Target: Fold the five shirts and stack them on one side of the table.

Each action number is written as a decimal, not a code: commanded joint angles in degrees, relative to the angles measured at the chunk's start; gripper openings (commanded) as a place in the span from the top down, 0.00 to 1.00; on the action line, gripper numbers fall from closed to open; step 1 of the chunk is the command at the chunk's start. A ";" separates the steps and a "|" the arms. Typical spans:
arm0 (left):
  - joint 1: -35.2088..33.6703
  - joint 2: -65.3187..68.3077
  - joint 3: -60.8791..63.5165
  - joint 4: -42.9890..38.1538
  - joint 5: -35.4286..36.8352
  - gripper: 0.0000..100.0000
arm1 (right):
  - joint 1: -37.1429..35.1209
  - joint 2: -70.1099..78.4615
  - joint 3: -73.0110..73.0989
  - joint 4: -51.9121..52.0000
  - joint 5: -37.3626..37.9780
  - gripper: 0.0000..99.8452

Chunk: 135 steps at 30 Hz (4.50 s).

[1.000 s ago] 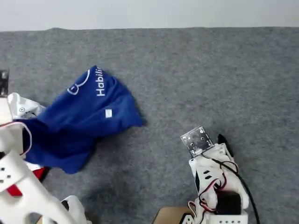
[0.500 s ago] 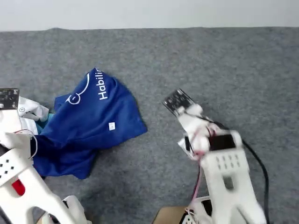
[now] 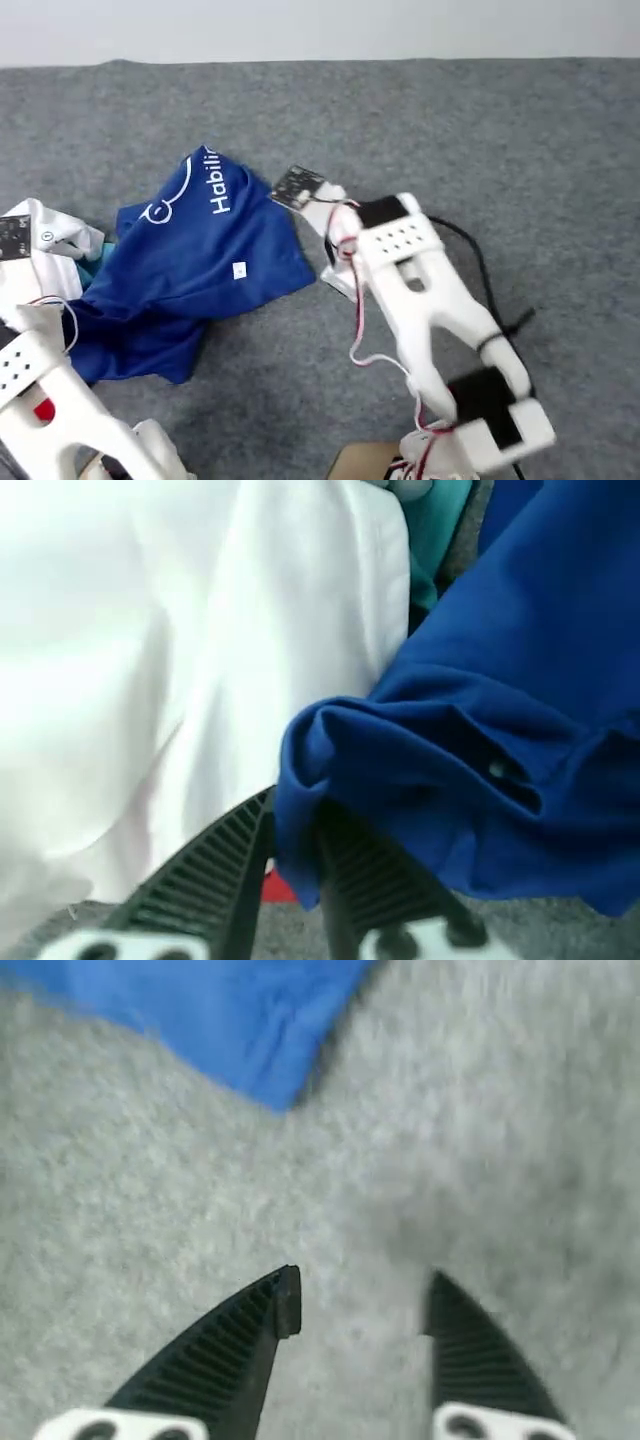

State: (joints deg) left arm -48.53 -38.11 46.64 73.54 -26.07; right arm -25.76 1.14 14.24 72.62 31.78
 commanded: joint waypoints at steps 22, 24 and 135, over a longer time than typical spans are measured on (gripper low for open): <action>-0.26 -0.97 -0.13 -0.88 -0.26 1.00 | -9.63 37.58 -38.24 0.40 -2.99 0.66; -0.26 -0.97 -0.13 -0.88 -0.26 1.00 | -9.63 38.29 -38.42 0.40 -2.99 0.69; 14.59 -6.07 -4.00 4.84 -0.97 1.00 | -3.56 21.76 -33.41 21.41 5.80 0.72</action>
State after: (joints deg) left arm -33.85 -43.38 42.86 79.60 -26.77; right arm -29.36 22.42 -16.44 96.09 34.68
